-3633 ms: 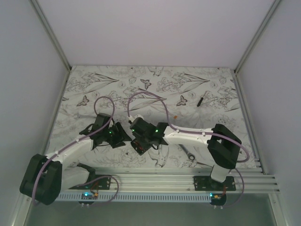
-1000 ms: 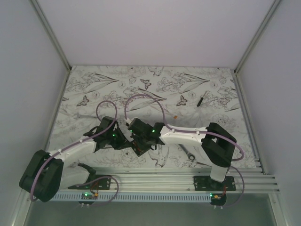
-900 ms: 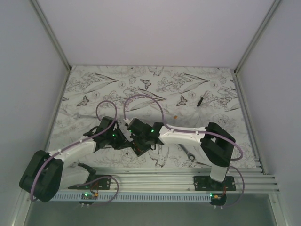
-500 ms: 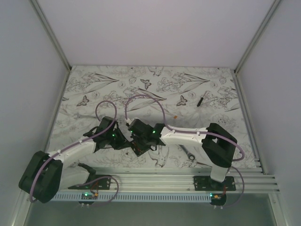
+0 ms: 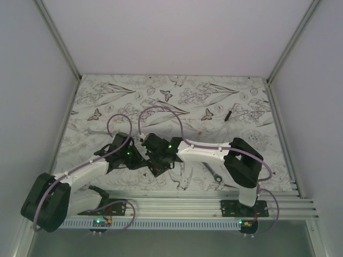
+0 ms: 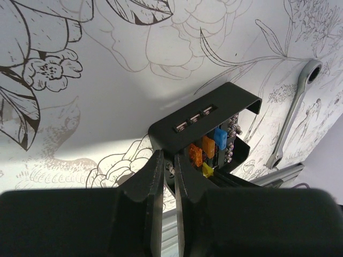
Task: Snap on the fuse box
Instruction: Install the fuse at the fuse box base.
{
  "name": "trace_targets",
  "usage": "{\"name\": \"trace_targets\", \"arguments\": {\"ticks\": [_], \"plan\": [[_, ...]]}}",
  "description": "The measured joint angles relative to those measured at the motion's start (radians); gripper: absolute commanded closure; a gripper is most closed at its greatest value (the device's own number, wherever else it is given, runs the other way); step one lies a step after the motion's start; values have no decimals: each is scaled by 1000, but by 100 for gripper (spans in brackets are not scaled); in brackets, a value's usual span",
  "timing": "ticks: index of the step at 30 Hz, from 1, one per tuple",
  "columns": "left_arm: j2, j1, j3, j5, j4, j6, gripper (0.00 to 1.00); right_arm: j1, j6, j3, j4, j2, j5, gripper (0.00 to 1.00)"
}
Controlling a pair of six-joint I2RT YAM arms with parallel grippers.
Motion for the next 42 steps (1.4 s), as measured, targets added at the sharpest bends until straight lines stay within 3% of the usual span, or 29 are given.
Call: {"name": "trace_targets", "arguments": {"ticks": [7, 25, 35, 42], "plan": [[0, 2, 0, -7, 1, -1, 100, -5, -11, 45, -47, 30, -8, 100], [-4, 5, 0, -15, -2, -8, 100, 2, -16, -113, 118, -61, -7, 100], [-8, 7, 0, -17, -6, -7, 100, 1, -25, -39, 49, -13, -8, 100], [-10, 6, 0, -24, -8, -8, 100, 4, -22, -79, 87, -35, -8, 100]]}}
